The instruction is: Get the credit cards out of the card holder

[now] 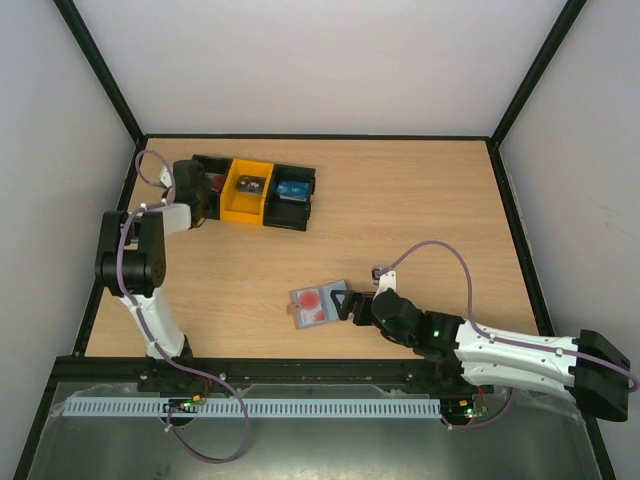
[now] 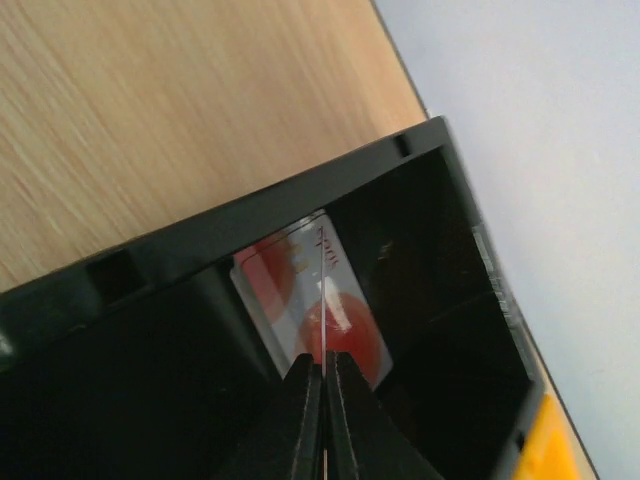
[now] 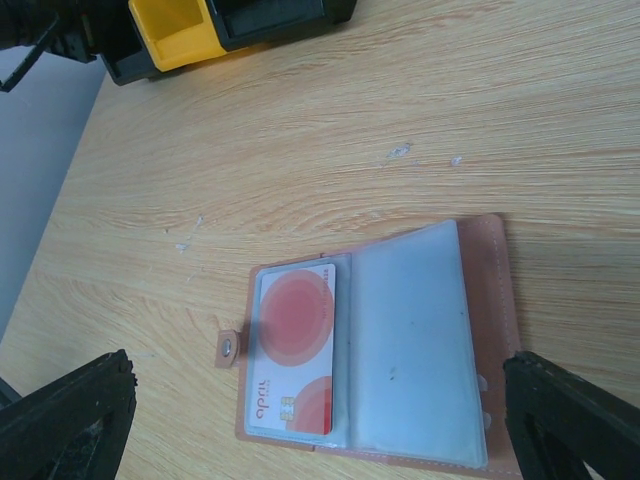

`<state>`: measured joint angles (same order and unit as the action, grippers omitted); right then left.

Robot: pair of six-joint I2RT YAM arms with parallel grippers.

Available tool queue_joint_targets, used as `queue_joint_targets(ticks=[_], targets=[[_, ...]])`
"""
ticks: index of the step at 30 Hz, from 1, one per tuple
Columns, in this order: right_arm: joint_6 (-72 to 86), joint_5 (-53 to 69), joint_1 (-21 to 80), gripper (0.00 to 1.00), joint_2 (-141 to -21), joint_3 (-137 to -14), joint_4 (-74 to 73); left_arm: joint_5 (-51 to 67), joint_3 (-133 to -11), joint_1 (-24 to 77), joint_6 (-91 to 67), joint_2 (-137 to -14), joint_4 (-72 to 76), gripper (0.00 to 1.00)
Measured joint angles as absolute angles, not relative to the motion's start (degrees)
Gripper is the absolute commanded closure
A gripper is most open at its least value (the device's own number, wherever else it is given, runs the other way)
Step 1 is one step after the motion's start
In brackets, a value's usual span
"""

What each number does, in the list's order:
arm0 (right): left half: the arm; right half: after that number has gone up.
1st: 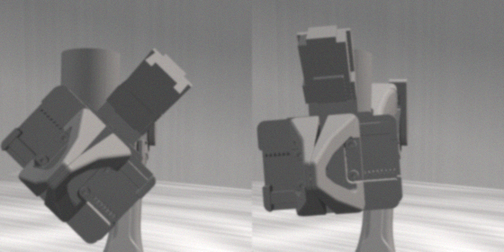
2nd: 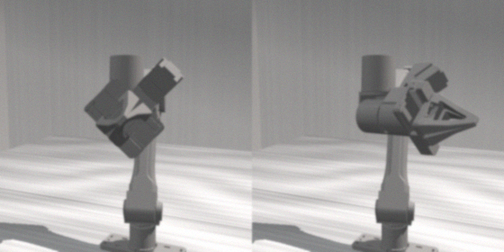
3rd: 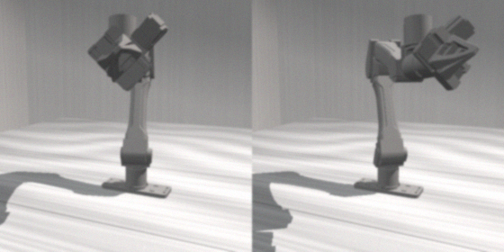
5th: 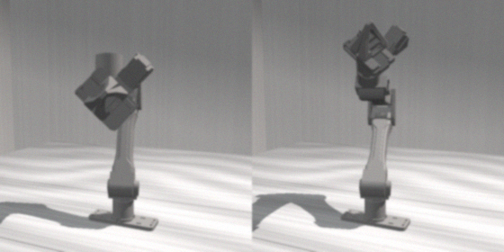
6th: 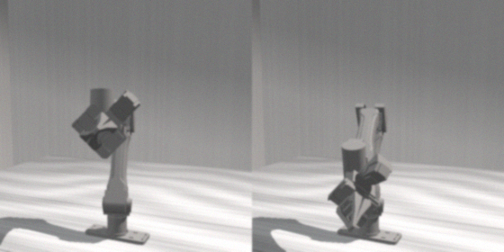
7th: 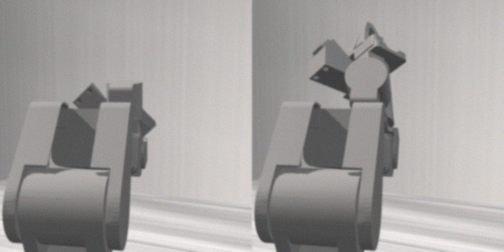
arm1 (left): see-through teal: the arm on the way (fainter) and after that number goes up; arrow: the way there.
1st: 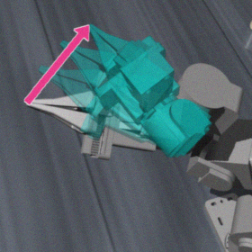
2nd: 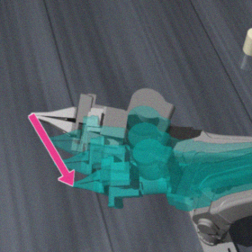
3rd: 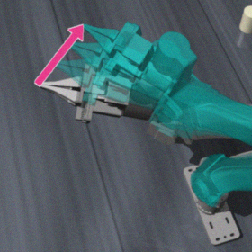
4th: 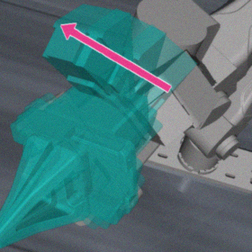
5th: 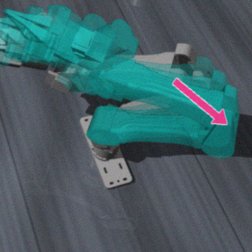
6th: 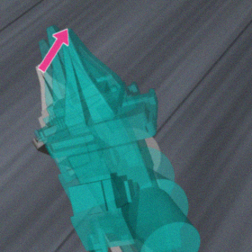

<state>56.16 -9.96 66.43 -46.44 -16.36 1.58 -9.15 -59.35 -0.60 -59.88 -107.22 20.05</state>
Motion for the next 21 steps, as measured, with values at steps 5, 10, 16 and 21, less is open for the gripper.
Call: queue_joint_targets(ticks=[5, 10, 16, 21], targets=[[56.2, -10.5, 66.4, 0.02, -46.5, -16.5, 1.4, -7.7, -59.4, -1.1, -60.8, -109.8, 21.1, 0.97], [56.2, -10.9, 66.4, 0.02, -46.5, -16.5, 1.4, -7.0, -60.5, -1.3, -60.9, -111.0, 22.2, 0.97], [56.2, -11.2, 66.4, 0.02, -46.6, -16.6, 1.2, -6.5, -62.5, -1.4, -60.4, -113.2, 22.8, 0.97], [56.2, -11.5, 66.4, 0.02, -46.6, -16.8, 0.7, -6.5, -64.0, -1.6, -59.7, -114.3, 22.3, 0.92]])
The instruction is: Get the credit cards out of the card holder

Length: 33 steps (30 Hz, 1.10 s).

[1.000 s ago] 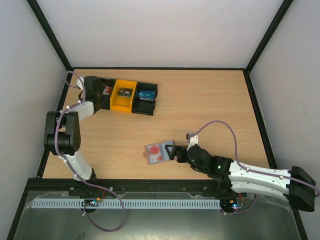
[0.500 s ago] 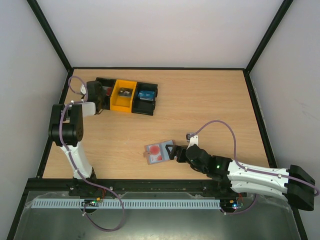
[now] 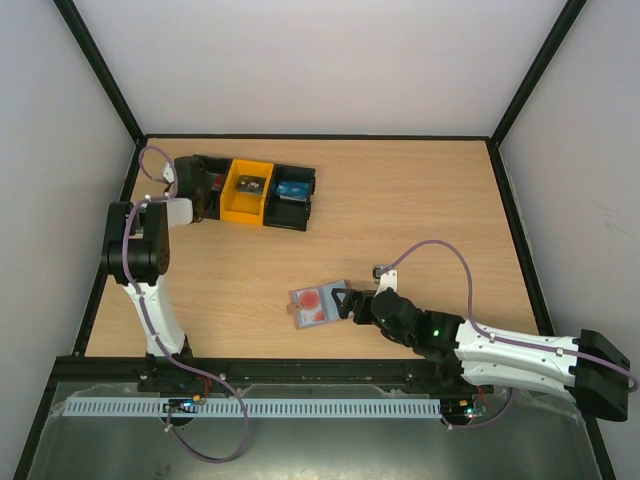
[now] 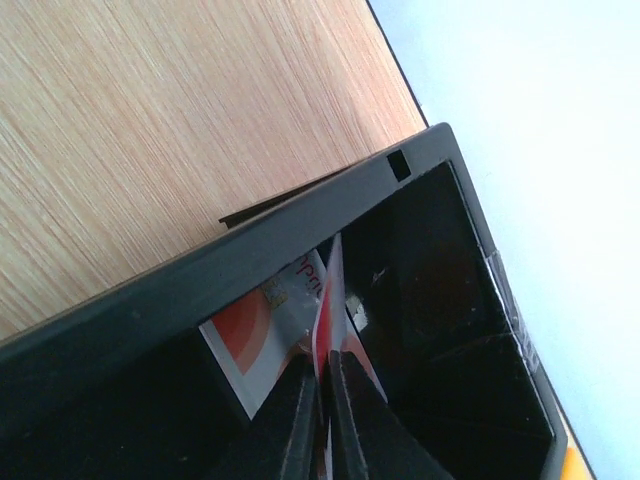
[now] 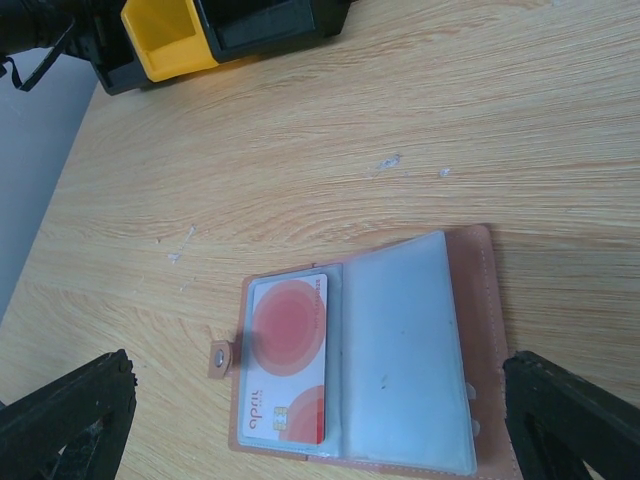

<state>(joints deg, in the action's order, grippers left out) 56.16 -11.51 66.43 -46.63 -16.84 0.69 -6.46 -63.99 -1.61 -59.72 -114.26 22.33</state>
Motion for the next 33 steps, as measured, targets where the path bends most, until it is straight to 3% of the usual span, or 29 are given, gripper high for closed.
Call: queue_joint_targets(ticks=[33], targets=[[56.2, -11.6, 66.4, 0.02, -46.6, -17.2, 0.2, -6.2, -70.0, -1.7, -55.1, -116.8, 14.5, 0.82]])
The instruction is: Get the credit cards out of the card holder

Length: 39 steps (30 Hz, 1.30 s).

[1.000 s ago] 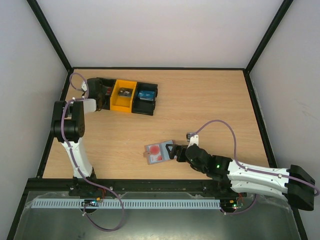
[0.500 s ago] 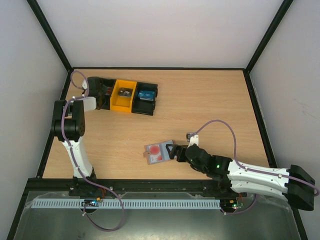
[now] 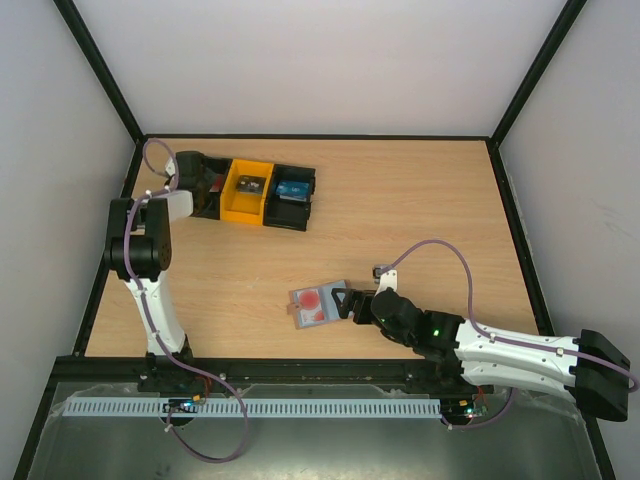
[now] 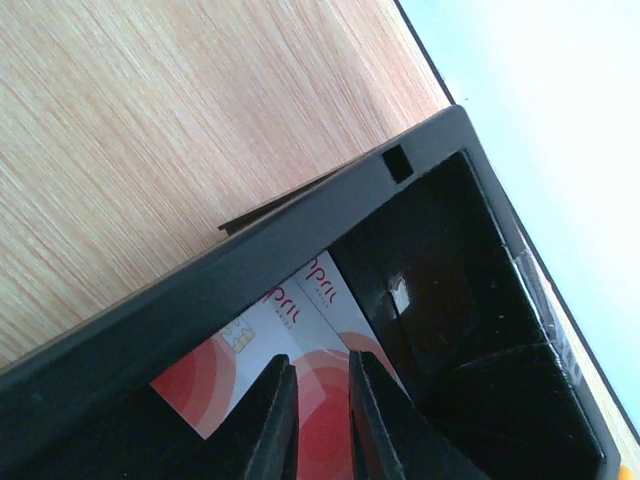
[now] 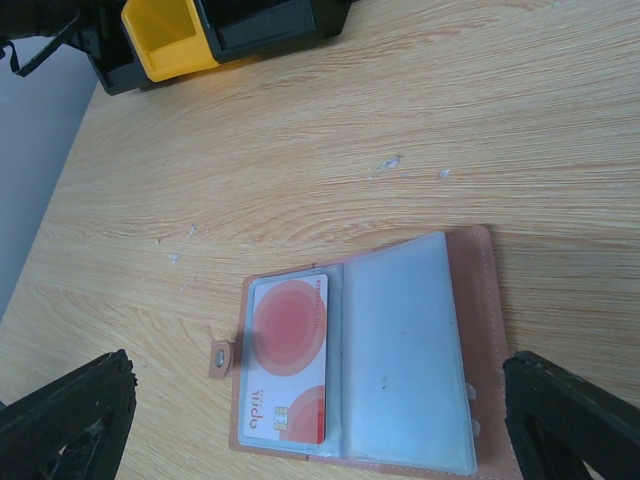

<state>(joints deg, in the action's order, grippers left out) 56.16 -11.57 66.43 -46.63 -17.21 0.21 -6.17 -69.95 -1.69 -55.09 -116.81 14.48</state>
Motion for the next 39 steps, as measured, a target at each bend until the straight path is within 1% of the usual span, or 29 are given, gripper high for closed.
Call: queue_joint_targets(ticks=[6, 9, 13, 19, 22, 24, 25, 26, 31, 32, 36, 39], targets=[[56.2, -11.6, 66.4, 0.02, -46.6, -17.2, 0.2, -5.1, -70.5, -1.7, -54.2, -116.7, 13.8, 0.73], [56.2, -11.6, 66.4, 0.02, -46.3, -17.2, 0.0, -4.2, -70.5, -1.7, -53.5, -116.0, 13.1, 0.65], [56.4, -11.8, 66.4, 0.02, -45.3, -17.2, -0.9, -2.4, -70.5, -1.7, -52.4, -113.5, 12.0, 0.52], [58.1, -12.7, 66.4, 0.02, -42.2, -17.2, -3.2, 0.9, -70.4, -1.7, -50.4, -106.1, 7.8, 0.35], [58.5, -12.5, 66.4, 0.0, -40.9, -17.2, -3.9, 2.4, -68.8, -1.7, -49.5, -100.0, 5.5, 0.31], [58.5, -12.0, 66.4, 0.05, -40.5, -17.2, -3.9, 3.4, -67.2, -1.7, -48.9, -95.8, 4.3, 0.3], [58.6, -11.6, 66.4, 0.08, -40.4, -17.2, -3.8, 4.6, -65.5, -1.7, -48.5, -92.3, 3.7, 0.29], [58.5, -11.1, 66.4, 0.12, -40.4, -17.2, -3.7, 4.9, -65.1, -1.7, -48.4, -91.5, 3.3, 0.29], [58.4, -8.0, 66.4, 0.36, -41.5, -17.1, -1.9, 12.1, -56.8, -1.7, -46.3, -81.9, 1.7, 0.3], [58.4, -7.3, 66.4, 0.42, -42.0, -17.1, -1.3, 13.7, -54.9, -1.6, -45.7, -80.4, 1.2, 0.3], [58.6, -4.5, 66.4, 0.56, -45.5, -16.8, 1.9, 18.3, -48.8, -0.1, -43.5, -74.7, -1.2, 0.33], [58.3, -2.4, 66.4, 0.64, -48.6, -16.4, 4.2, 20.3, -45.2, 2.9, -40.9, -70.9, -4.1, 0.36]])
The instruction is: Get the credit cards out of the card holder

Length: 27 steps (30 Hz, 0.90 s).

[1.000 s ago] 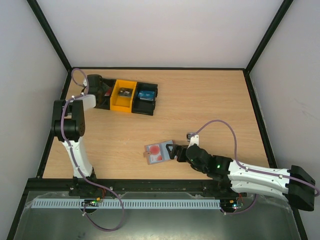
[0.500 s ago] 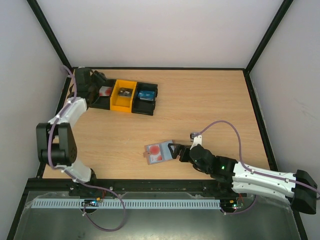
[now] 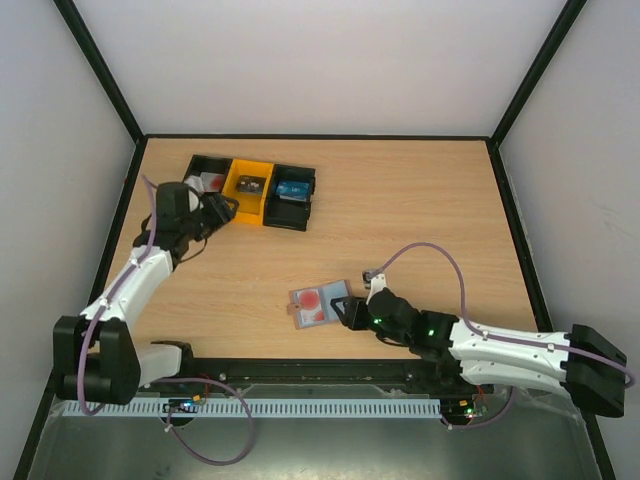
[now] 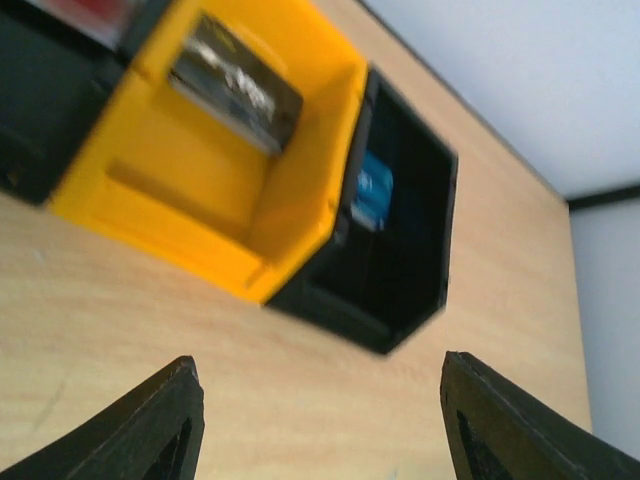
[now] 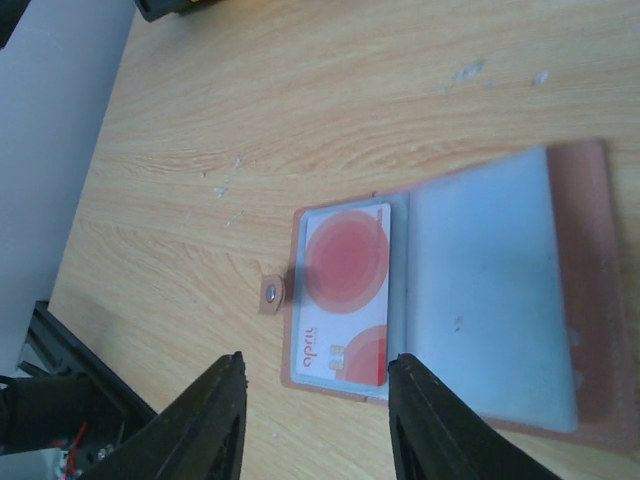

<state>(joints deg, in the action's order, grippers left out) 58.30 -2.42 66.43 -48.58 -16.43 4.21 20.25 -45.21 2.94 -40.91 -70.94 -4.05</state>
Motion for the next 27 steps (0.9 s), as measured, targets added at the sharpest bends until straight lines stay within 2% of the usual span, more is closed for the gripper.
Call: queue_joint_targets(ticks=[8, 14, 20, 27], targets=[[57.2, 0.7, 66.4, 0.73, -57.7, -16.4, 10.2, 22.3, -35.7, 13.8, -38.8, -64.4, -6.3, 0.46], [56.8, 2.1, 66.4, 0.74, -64.8, -16.4, 14.3, 22.3, -30.1, 22.7, -39.9, -63.7, -4.4, 0.48], [56.0, 2.7, 66.4, 0.74, -70.2, -16.8, 16.6, 23.0, -23.7, 27.2, -42.8, -64.2, -0.1, 0.52], [55.2, 2.6, 66.4, 0.74, -74.7, -19.0, 17.7, 24.1, -22.4, 32.4, -45.9, -67.0, 6.4, 0.64]])
